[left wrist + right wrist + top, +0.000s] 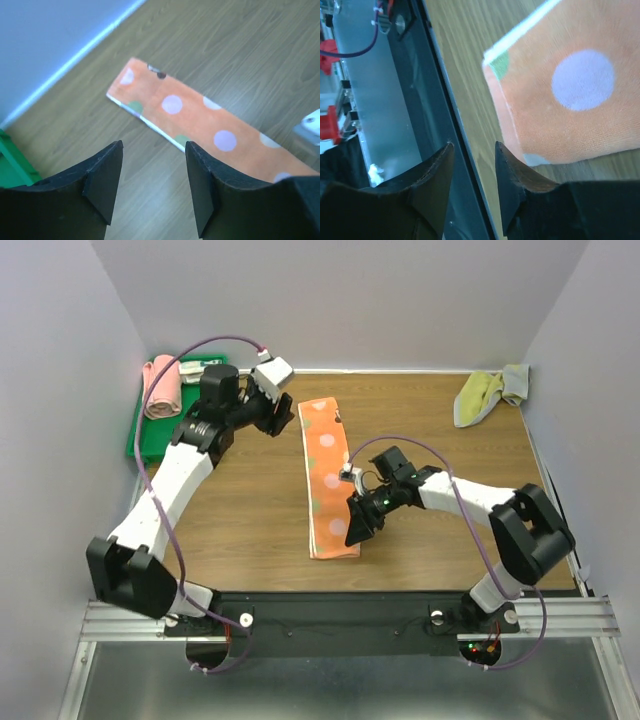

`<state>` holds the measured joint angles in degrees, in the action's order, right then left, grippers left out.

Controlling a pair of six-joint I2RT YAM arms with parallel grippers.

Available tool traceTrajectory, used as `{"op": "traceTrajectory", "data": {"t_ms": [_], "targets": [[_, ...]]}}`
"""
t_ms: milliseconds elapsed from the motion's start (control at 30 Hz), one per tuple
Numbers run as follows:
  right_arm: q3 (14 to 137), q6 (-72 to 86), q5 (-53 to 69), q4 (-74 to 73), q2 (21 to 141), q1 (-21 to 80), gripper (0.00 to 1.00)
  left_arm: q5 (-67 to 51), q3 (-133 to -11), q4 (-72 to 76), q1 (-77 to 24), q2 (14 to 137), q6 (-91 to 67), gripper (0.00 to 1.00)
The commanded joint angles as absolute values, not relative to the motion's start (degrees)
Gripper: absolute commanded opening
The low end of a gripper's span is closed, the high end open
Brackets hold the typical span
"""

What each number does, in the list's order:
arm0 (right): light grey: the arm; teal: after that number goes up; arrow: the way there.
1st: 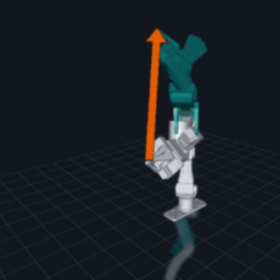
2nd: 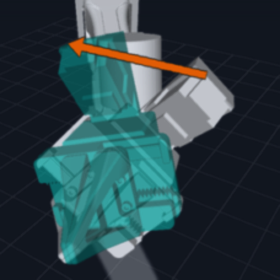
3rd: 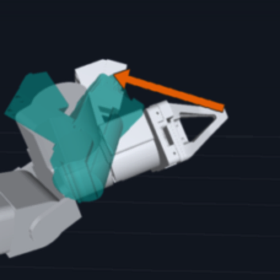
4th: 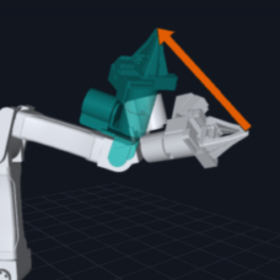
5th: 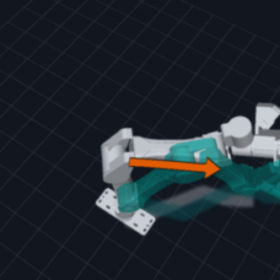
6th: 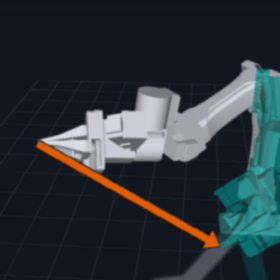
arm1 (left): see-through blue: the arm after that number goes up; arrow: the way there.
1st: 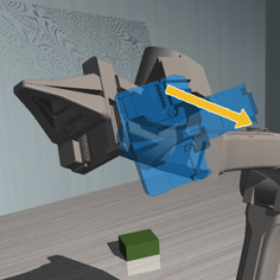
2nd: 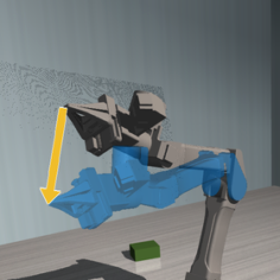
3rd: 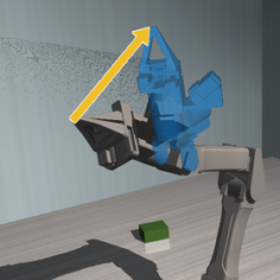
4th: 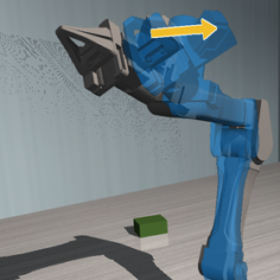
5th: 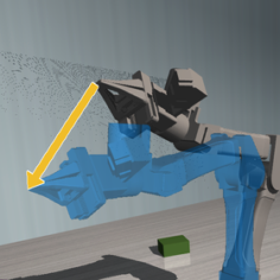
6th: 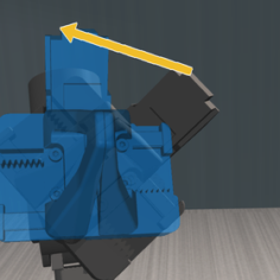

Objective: Roll the towels
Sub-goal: Fold the towel

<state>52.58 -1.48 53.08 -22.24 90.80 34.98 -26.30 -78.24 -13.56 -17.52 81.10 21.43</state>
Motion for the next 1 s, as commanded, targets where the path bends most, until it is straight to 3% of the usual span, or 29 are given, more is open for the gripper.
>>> {"op": "traceTrajectory", "data": {"t_ms": [0,233,367,567,767,967], "targets": [[52.38,-0.18,54.67,-20.40,96.13,35.68,0.43,-25.66,-68.14,-11.87,-18.11,76.14,24.87,0.62],[52.91,2.90,51.15,-18.63,104.93,35.77,0.43,-28.92,-52.93,-10.89,-20.65,62.33,37.16,0.62],[53.96,3.95,51.24,-18.28,106.87,35.77,0.45,-25.06,-43.62,-14.32,-29.07,56.88,45.51,0.60],[54.84,6.15,56.15,-18.81,100.39,35.60,0.49,-13.99,-28.76,-11.26,-48.32,48.00,50.18,0.57],[56.77,8.87,55.46,-18.98,92.46,33.31,0.49,-7.47,-23.64,-6.51,-60.11,48.07,48.08,0.56],[60.90,8.70,52.03,-18.98,98.07,32.61,0.46,-6.07,-23.73,-0.28,-68.02,56.32,46.85,0.50]]}}
